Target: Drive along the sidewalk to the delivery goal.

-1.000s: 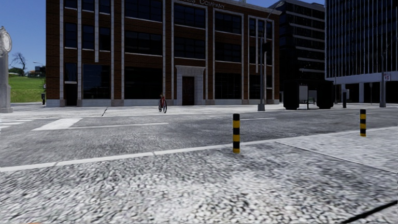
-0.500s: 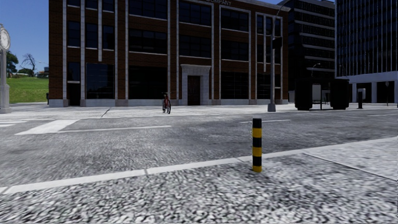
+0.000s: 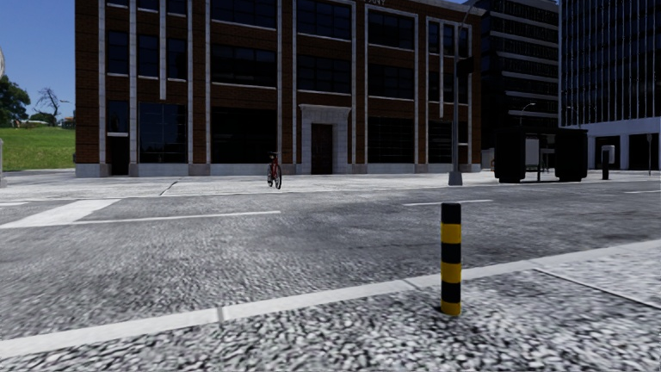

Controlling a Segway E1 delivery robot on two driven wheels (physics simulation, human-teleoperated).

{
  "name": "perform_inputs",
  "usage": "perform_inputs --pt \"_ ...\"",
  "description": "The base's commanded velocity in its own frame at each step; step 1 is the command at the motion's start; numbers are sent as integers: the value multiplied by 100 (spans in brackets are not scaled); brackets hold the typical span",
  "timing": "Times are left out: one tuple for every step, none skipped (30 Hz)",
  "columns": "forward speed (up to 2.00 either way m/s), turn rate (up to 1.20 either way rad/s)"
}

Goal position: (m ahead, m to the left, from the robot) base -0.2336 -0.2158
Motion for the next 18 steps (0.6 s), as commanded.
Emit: perform_inputs --pt "0 0" --pt "0 0" --pt "0 0" --pt "0 0" --pt "0 0" --pt "0 0" --pt "0 0" --pt "0 0" --pt "0 0" --pt "0 0" --pt "0 0" --pt "0 0" --pt "0 0" --pt "0 0" --pt "0 0" --pt "0 0" --pt "0 0" --pt "0 0"
